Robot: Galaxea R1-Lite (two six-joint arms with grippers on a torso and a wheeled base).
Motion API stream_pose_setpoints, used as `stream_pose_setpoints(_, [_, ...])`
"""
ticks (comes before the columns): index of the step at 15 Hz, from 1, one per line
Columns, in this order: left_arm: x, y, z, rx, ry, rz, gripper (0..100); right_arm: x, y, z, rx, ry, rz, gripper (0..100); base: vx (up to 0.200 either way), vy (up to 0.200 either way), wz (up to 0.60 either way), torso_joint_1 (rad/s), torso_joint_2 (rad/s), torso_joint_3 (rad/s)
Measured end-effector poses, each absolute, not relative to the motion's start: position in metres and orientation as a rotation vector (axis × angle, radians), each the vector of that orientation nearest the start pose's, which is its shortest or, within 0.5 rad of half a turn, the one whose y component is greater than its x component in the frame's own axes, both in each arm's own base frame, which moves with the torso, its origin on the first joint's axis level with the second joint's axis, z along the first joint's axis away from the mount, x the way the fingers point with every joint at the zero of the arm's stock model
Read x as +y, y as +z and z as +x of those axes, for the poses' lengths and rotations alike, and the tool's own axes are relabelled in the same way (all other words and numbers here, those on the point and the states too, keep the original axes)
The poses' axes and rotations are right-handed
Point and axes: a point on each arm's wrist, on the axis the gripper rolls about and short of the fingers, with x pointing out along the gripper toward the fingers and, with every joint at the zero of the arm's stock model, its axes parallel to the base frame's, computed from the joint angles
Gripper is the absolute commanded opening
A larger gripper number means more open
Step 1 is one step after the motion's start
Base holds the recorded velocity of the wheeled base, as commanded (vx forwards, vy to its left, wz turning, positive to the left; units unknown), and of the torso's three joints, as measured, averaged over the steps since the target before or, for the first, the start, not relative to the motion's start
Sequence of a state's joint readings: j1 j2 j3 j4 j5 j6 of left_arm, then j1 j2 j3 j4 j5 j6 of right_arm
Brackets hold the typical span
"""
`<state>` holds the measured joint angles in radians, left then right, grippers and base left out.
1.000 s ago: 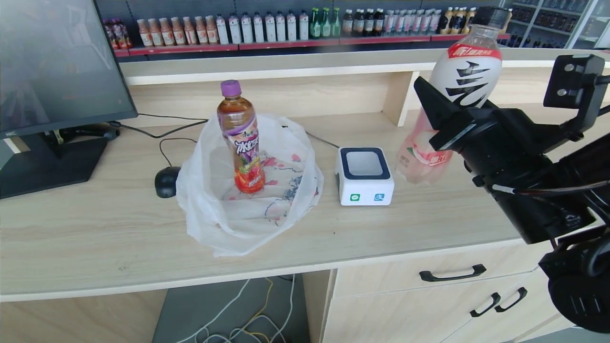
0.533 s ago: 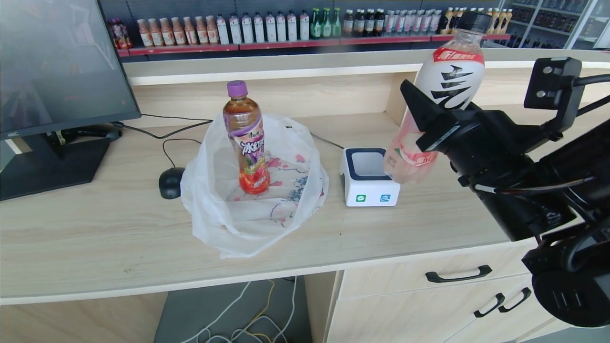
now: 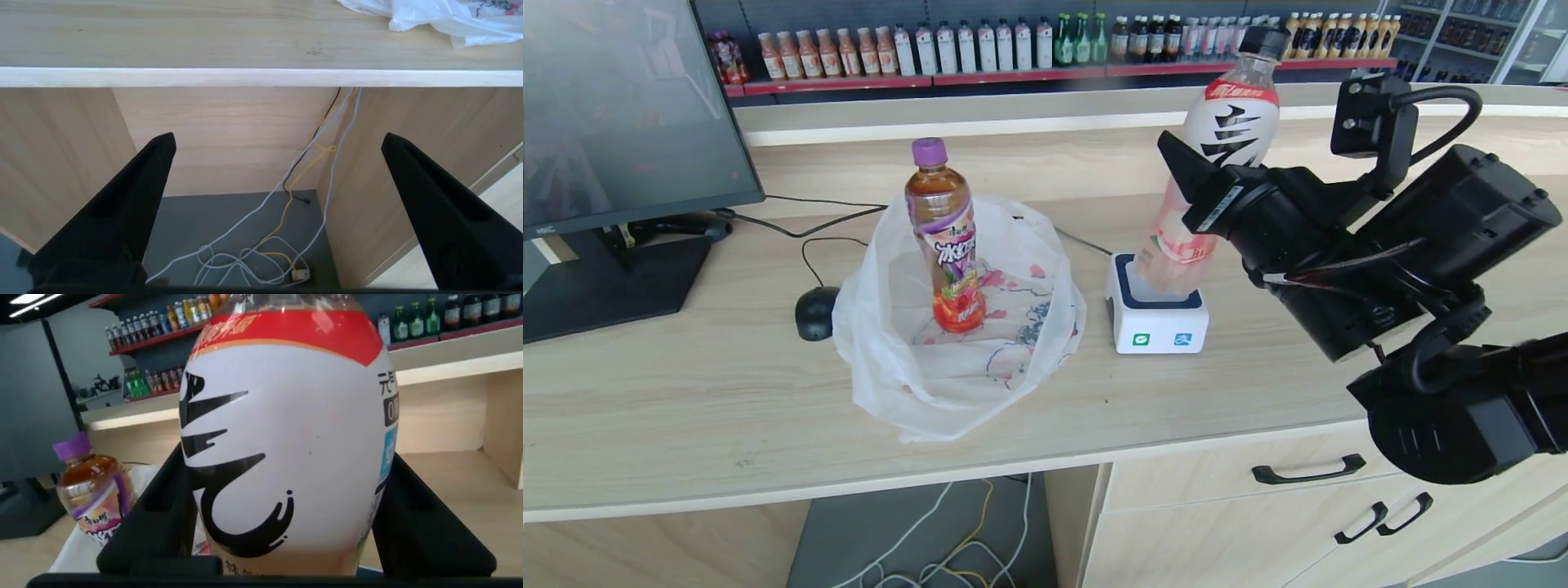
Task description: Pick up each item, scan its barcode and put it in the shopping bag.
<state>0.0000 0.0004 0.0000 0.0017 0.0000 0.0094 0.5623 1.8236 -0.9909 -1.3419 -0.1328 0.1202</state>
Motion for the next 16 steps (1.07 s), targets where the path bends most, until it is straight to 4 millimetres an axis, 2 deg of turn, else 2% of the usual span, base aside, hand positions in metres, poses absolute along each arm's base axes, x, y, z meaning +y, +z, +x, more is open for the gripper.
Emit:
stream_pose_setpoints(4, [0.000,0.075,-0.023,0.002,0.000,0.009,100,0.188,0.270,0.305,-0.447,0.480,0.418,0,0.000,0.000,0.00,0.000,0.00,0.000])
stream_pose_setpoints(8, [0.000,0.075,-0.023,0.002,0.000,0.009,100,0.193,0.262,0.315,-0.392,0.504,0.591,0,0.000,0.000,0.00,0.000,0.00,0.000])
stream_pose_setpoints(12, [0.000,0.075,-0.023,0.002,0.000,0.009,100,0.190,0.257,0.322,-0.345,0.505,0.772,0,0.000,0.000,0.00,0.000,0.00,0.000])
stream_pose_setpoints(16, [0.000,0.075,-0.023,0.002,0.000,0.009,100,0.174,0.255,0.331,-0.336,0.442,0.958,0,0.000,0.000,0.00,0.000,0.00,0.000])
